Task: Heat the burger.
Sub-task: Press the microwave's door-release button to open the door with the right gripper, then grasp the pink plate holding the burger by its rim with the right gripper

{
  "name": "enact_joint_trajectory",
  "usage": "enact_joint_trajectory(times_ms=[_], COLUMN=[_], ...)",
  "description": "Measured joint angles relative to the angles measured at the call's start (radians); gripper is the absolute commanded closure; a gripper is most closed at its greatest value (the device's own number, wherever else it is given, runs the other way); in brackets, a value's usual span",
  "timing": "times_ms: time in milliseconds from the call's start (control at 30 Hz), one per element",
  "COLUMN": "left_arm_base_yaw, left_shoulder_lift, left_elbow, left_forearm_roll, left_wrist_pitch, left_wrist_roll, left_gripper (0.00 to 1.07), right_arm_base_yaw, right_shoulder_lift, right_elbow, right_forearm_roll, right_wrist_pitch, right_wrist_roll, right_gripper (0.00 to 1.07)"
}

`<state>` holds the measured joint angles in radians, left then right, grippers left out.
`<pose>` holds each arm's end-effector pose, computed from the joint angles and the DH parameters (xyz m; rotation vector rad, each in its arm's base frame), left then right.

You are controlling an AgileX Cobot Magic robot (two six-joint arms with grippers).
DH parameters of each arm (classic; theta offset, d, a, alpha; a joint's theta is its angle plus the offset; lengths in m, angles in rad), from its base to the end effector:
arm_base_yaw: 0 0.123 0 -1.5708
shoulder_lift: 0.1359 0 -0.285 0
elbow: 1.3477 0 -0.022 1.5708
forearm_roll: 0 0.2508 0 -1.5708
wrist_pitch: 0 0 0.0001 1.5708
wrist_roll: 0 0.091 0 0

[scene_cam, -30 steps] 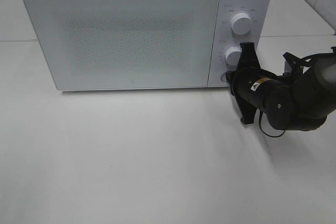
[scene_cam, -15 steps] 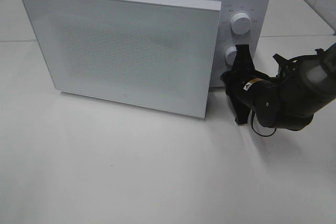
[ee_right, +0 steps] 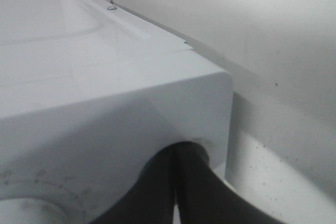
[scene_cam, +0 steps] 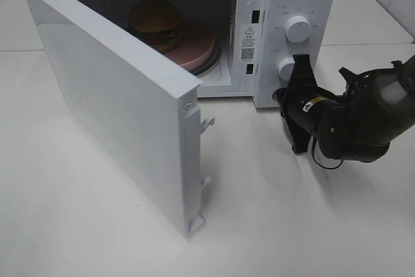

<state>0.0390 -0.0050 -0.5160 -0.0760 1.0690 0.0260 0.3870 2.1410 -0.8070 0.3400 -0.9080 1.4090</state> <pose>-0.0077 -0.0064 0.2812 -0.0084 2.0296 -0.0497 0.3494 0.1166 0.0775 1.3572 1.5798 1.0533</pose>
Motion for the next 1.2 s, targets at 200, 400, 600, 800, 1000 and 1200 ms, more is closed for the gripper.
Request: enact_joint_trajectory(times_ms=[200, 400, 600, 800, 1000, 1200], left_arm_base_yaw=[0.0, 0.0, 0.0, 0.0, 0.0, 0.0], left_shoulder_lift=[0.0, 0.0, 0.0, 0.0, 0.0, 0.0], left_elbow=[0.0, 0.0, 0.0, 0.0, 0.0, 0.0], left_forearm_roll=[0.0, 0.0, 0.0, 0.0, 0.0, 0.0], left_wrist_pitch=[0.0, 0.0, 0.0, 0.0, 0.0, 0.0], left_wrist_roll=[0.0, 0.0, 0.0, 0.0, 0.0, 0.0], left_gripper=[0.07, 0.07, 0.07, 0.07, 0.07, 0.07], right_arm_base_yaw=[-0.014, -0.025, -0.034, -0.035, -0.035, -0.035], right_shoulder_lift=[-0.03, -0.058, -0.083, -0.141, -0.225, -0.293], right_elbow=[0.017, 0.048, 0.085, 0.129, 0.183, 0.197], right_forearm_roll=[-0.073, -0.13, -0.189, -0.264, -0.409, -0.473], right_wrist_pitch=[0.031, 0.044, 0.036, 0.089, 0.19, 0.282], right_wrist_roll=[0.011, 0.068, 0.094, 0.105, 0.107, 0.1], right_gripper=[1.07, 1.07, 1.07, 1.06, 1.04, 1.04])
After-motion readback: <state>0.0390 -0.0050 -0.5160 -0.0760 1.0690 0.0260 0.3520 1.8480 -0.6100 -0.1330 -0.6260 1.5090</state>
